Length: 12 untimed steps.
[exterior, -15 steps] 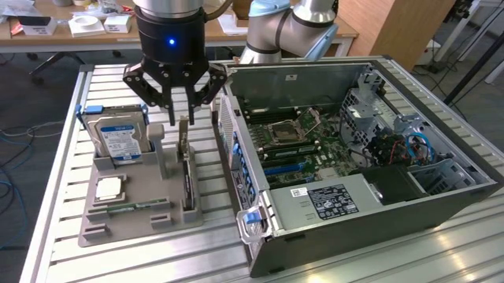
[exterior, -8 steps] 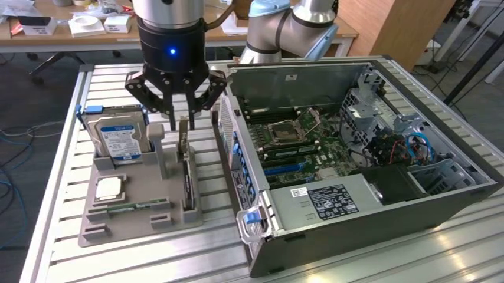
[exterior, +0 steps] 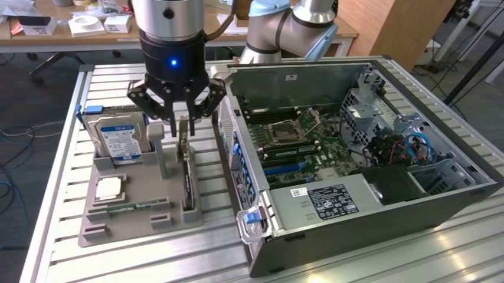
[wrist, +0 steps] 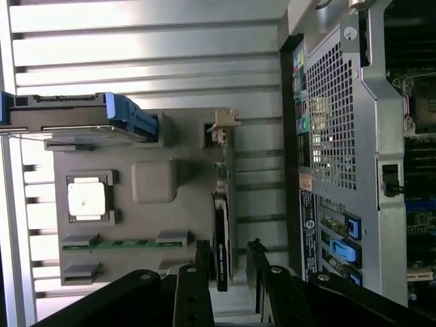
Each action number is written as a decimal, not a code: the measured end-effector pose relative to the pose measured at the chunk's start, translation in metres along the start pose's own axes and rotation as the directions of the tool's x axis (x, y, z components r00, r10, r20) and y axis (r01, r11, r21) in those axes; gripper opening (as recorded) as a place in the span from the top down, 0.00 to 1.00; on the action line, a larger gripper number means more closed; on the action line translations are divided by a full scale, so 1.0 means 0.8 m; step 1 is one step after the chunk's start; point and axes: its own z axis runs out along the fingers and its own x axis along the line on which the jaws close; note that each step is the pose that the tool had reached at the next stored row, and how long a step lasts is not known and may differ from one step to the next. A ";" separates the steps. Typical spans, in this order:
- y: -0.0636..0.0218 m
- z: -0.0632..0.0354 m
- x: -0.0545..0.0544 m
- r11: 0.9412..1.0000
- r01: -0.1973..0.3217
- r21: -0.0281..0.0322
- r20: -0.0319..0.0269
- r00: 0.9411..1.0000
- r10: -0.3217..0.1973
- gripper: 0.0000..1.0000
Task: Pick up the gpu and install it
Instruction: 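Pick up the gpu and move the gpu toward the slot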
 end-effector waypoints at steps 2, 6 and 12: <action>0.000 0.004 0.000 1.000 0.000 0.000 0.000 1.000 0.000 0.64; -0.001 0.014 0.001 1.000 0.000 0.000 0.000 1.000 0.000 0.64; -0.001 0.027 0.001 1.000 0.000 0.001 0.000 1.000 0.000 0.64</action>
